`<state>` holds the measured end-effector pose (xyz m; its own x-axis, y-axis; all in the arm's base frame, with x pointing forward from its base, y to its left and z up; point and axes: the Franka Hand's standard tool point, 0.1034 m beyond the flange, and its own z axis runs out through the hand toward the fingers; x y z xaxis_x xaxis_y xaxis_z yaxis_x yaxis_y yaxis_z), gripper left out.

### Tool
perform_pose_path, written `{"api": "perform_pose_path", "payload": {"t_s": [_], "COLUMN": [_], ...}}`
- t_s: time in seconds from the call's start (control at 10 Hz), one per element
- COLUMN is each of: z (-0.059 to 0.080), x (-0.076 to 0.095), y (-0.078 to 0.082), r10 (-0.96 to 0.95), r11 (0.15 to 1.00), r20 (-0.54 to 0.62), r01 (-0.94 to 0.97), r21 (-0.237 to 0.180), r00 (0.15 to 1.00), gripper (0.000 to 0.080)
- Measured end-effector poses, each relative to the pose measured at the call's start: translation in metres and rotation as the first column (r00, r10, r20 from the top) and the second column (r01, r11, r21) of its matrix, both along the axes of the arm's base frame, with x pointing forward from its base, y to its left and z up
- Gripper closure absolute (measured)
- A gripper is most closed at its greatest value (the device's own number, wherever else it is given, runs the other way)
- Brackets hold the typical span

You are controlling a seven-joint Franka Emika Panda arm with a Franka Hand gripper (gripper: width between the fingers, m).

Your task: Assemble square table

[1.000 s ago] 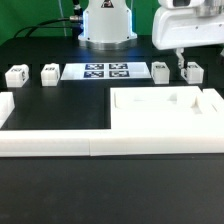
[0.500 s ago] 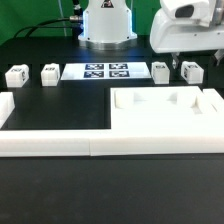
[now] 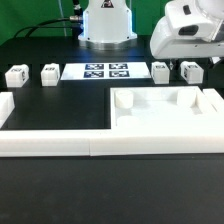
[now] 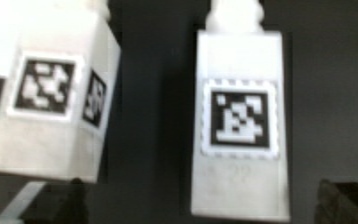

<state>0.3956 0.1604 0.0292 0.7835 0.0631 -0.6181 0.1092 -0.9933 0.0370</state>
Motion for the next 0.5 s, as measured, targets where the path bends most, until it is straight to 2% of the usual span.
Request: {"api": "perform_pose_path", "payload": {"t_s": [0.2,0.3,0.5], "z": [-0.0093,-0.0085,-0.0122], "x": [-0.0007,-0.0049,0.0005], "y": [0.0098,0.0092,0.0106], "r10": [-0.029,-0.025,-0.028], "r11": [0.999,0.999,0.999], "r20": [-0.161,-0.245,-0.222], "r01": [0.025,0.015,0.020], "r21": [-0.028,-0.046,-0.039], "r00": [0.987,0.969,0.975], "gripper": [0.0150,0.0150,0.0150]}}
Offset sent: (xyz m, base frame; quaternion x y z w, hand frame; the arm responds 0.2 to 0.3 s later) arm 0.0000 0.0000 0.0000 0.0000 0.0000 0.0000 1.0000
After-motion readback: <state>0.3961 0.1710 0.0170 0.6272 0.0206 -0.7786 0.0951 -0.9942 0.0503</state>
